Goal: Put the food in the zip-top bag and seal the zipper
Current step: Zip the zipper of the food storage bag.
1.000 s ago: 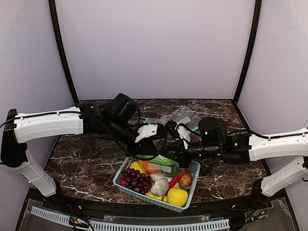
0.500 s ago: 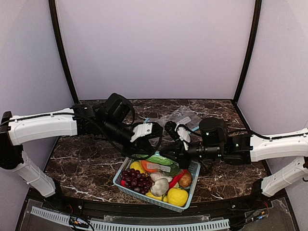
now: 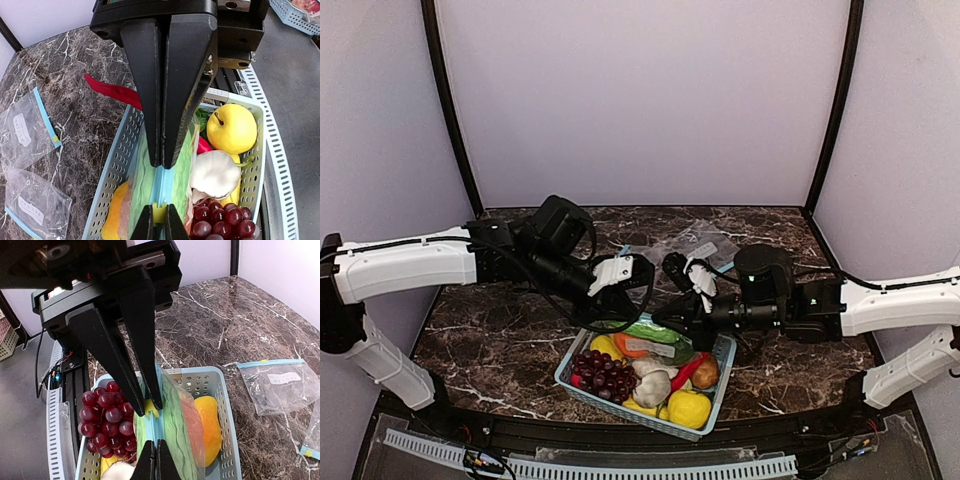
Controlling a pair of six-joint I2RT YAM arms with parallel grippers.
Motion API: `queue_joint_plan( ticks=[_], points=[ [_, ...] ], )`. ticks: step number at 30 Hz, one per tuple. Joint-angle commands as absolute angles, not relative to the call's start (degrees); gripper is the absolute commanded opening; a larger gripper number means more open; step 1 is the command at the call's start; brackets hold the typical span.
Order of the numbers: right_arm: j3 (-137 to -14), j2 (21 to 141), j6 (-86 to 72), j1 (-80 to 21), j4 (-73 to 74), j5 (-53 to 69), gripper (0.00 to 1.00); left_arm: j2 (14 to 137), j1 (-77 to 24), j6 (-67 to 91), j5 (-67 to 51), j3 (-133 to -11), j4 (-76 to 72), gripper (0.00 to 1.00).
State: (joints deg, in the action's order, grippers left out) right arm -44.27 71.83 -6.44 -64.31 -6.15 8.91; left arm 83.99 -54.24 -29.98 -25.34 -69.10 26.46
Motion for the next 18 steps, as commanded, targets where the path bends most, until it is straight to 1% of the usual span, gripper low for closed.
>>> queue_joint_plan(
  ticks=[1,6,11,15,16,18],
  points=[
    [-42.32,68.26,-5.98,-64.33,4.04,7.81,0.0,80.65,-49.04,-30.05,-12.22,-66.2,39.69,0.01],
    [-42.55,67.77,-6.05,-64.33,4.2,8.34,0.0,80.75,-48.88,-30.03,-12.84,-66.54,39.52,0.01],
    [-45.2,68.35,-6.15,-64.57,4.41,11.37,0.0,83.28,-49.42,-29.12,-20.13,-68.75,39.77,0.01],
    [-47.97,69.5,-5.83,-65.04,5.17,12.68,0.0,85.41,-51.73,-28.76,-24.74,-70.25,39.81,0.01],
    [-48.44,69.77,-5.76,-65.1,5.33,12.92,0.03,85.91,-52.24,-28.71,-25.46,-70.5,39.81,0.01],
    [-48.92,70.52,-5.48,-65.13,5.4,13.5,0.14,86.1,-52.62,-28.51,-27.05,-70.91,39.85,0.01]
  ],
)
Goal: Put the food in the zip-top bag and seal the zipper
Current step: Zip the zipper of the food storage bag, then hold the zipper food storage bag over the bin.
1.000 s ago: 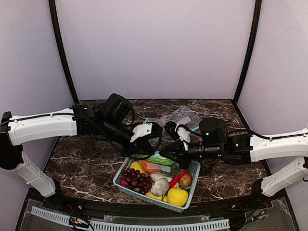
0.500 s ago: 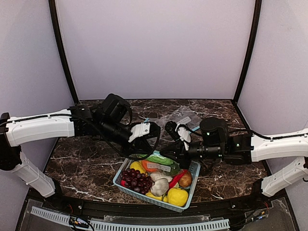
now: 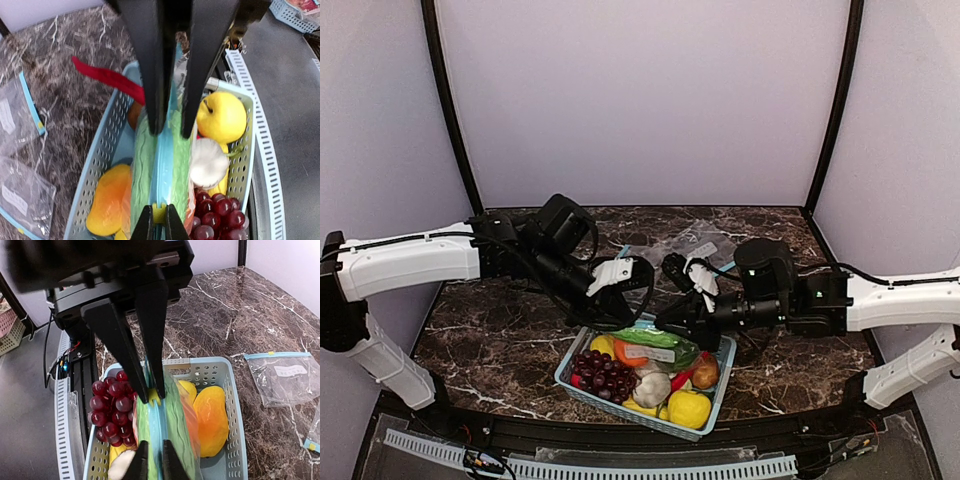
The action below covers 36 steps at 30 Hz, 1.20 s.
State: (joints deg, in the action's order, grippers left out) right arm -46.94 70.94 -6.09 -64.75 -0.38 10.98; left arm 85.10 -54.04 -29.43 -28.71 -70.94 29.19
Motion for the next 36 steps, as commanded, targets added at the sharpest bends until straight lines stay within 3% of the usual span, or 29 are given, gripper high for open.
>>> queue_joint_plan(
  ticks=[1,9,16,23,36],
  points=[
    [-49.07,70.94,-5.33,-65.08,5.32,13.83,0.22,86.16,-52.76,-28.42,-27.57,-71.05,39.71,0.01],
    [-49.84,73.97,-4.73,-65.34,3.92,15.51,0.62,86.16,-53.15,-28.05,-29.72,-71.02,39.0,0.01],
    [-51.8,72.85,-0.93,-65.14,5.41,11.98,0.82,86.49,-53.15,-27.39,-34.27,-72.87,39.23,0.01],
    [-53.41,69.88,1.78,-64.33,10.24,10.04,0.91,87.84,-53.68,-27.81,-34.0,-74.45,40.18,0.01],
    [-52.35,74.91,1.44,-63.9,8.13,16.74,0.88,88.85,-54.41,-26.73,-38.72,-76.72,39.06,0.01]
  ],
)
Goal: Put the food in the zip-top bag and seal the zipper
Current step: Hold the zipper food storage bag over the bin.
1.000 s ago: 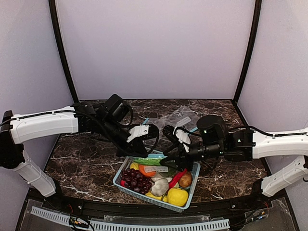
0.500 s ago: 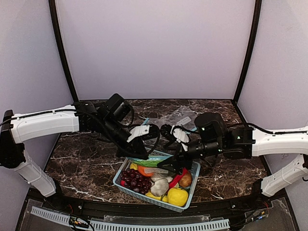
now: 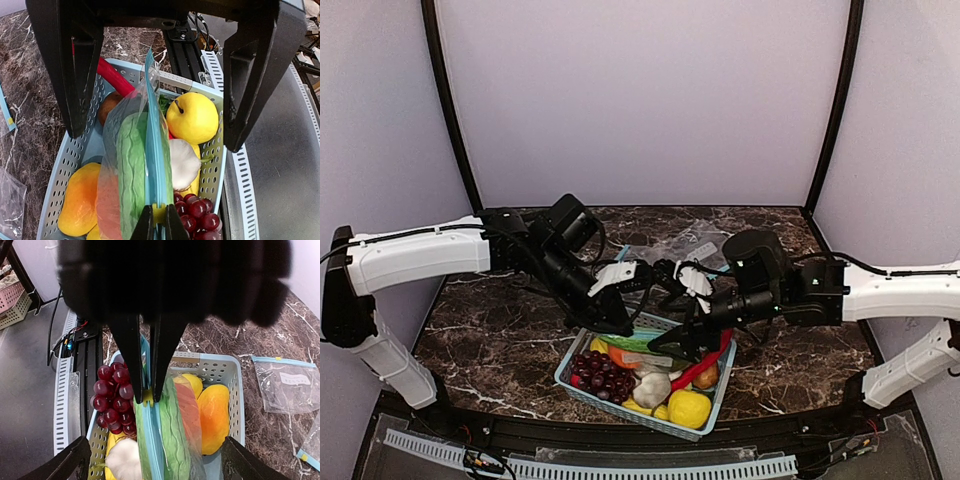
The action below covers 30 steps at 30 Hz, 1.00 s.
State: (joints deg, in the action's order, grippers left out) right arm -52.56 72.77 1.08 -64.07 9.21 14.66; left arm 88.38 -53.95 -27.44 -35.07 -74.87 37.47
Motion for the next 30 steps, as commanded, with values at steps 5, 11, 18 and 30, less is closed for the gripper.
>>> queue_joint_plan(
  ticks=[5,11,18,30],
  points=[
    [-51.16,75.84,2.17,-63.89,6.24,14.86,0.86,89.49,-54.54,-26.79,-40.21,-77.14,39.26,0.01],
    [-48.55,75.34,1.75,-63.9,3.24,14.21,0.84,89.21,-54.43,-26.02,-42.01,-76.26,38.38,0.01],
    [-45.17,72.85,0.88,-63.87,0.26,14.76,0.81,88.32,-52.56,-25.08,-45.21,-74.3,37.01,0.01],
    [-46.45,74.97,1.2,-64.04,1.23,16.67,0.77,88.35,-50.46,-24.06,-48.67,-73.43,36.03,0.01]
  ],
)
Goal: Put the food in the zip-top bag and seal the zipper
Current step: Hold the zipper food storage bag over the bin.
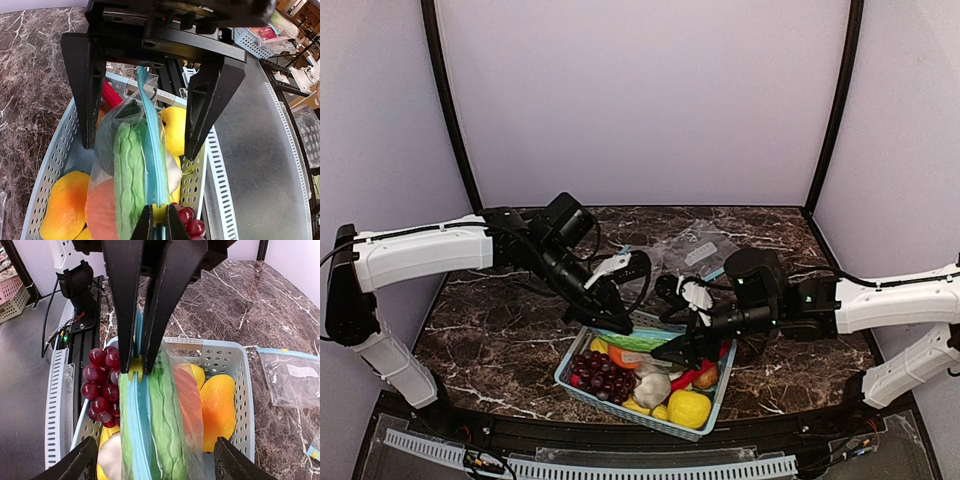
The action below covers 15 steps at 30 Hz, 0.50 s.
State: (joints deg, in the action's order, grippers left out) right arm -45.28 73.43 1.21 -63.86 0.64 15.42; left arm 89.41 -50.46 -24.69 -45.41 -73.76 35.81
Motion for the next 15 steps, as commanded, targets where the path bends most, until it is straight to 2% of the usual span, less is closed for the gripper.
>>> queue_joint_plan(
  ticks=[1,11,15],
  points=[
    [-46.83,75.43,1.44,-64.07,1.23,16.8,0.76,88.38,-50.46,-24.03,-48.79,-73.51,36.03,0.01],
    [-50.33,79.05,3.24,-64.15,1.62,17.83,0.64,88.43,-50.48,-24.35,-49.08,-73.64,36.21,0.01],
    [-50.36,79.02,3.21,-64.11,1.71,18.44,0.53,88.3,-50.53,-24.61,-48.19,-73.46,36.36,0.01]
  ],
)
